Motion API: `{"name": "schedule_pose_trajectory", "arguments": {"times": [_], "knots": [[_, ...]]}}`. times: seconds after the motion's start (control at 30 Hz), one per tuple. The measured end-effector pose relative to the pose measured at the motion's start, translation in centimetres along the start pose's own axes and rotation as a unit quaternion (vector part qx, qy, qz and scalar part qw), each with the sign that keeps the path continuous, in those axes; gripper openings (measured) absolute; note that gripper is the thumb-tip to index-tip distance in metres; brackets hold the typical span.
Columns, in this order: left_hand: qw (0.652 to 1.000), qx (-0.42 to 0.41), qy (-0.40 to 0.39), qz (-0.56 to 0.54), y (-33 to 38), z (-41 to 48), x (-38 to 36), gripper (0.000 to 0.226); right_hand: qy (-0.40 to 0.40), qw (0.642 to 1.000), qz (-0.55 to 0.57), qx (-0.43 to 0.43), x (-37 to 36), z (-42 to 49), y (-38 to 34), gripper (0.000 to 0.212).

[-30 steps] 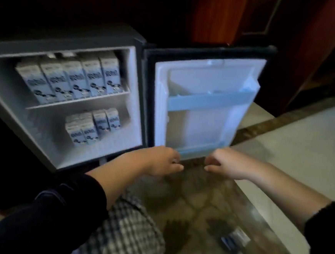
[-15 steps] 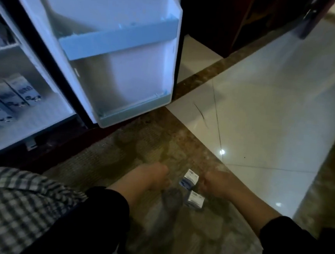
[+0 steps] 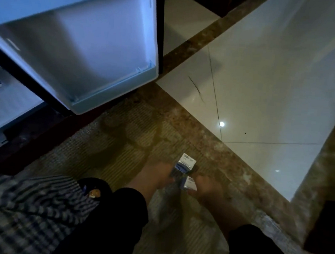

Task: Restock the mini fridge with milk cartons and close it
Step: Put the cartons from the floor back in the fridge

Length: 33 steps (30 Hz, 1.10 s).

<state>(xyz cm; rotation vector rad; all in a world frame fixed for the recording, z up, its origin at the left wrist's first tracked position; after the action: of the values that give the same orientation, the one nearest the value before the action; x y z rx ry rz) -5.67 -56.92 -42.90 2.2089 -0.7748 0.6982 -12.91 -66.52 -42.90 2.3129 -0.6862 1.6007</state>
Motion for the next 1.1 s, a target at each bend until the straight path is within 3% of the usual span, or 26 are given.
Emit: {"name": "schedule_pose_trajectory", "arguments": {"times": [0.07,0.2,0.37,0.47,0.7,0.87,0.97,1.1], "knots": [[1.000,-0.001,0.014,0.000,0.0,0.7,-0.2,0.063,0.058,0.998,0.027,0.004,0.7,-0.4,0.3,0.058],[0.999,-0.024,0.043,-0.013,0.4,2.3,0.1,0.070,-0.073,0.988,0.091,-0.100,-2.9,0.7,3.5,0.045],[0.998,-0.044,0.028,0.027,1.2,4.7,-0.4,0.073,-0.079,0.970,0.175,-0.152,-3.4,0.6,5.0,0.039],[1.000,-0.015,0.014,0.017,1.1,5.9,-1.8,0.073,-0.088,0.968,0.153,-0.178,-4.1,0.7,5.9,0.046],[0.997,0.006,0.051,0.050,0.7,6.2,-1.9,0.062,-0.108,0.956,0.208,-0.180,-4.4,0.9,6.8,0.047],[0.994,0.015,0.090,0.067,-0.2,4.9,0.0,0.047,-0.114,0.961,0.182,-0.173,-4.3,1.1,5.8,0.050],[0.994,0.011,0.078,0.073,-0.4,4.1,0.4,0.046,-0.119,0.962,0.191,-0.156,-3.7,1.4,5.1,0.046],[0.999,0.014,0.034,0.031,-0.9,2.7,1.2,0.049,-0.134,0.978,0.111,-0.115,-2.6,1.6,3.6,0.052]]}}
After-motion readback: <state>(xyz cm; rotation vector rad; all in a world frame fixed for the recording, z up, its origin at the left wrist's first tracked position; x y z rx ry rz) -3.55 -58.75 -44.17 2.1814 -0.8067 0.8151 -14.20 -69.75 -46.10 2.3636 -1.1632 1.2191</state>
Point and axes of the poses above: each hand's wrist, its own z-axis towards the middle knuckle, its own x-axis out of the back of the hand, y = z × x, the point moved 10 cm from there along z, towards the middle knuckle, and after that the axes turned 15 degrees about -x, right-handed, at the moved point
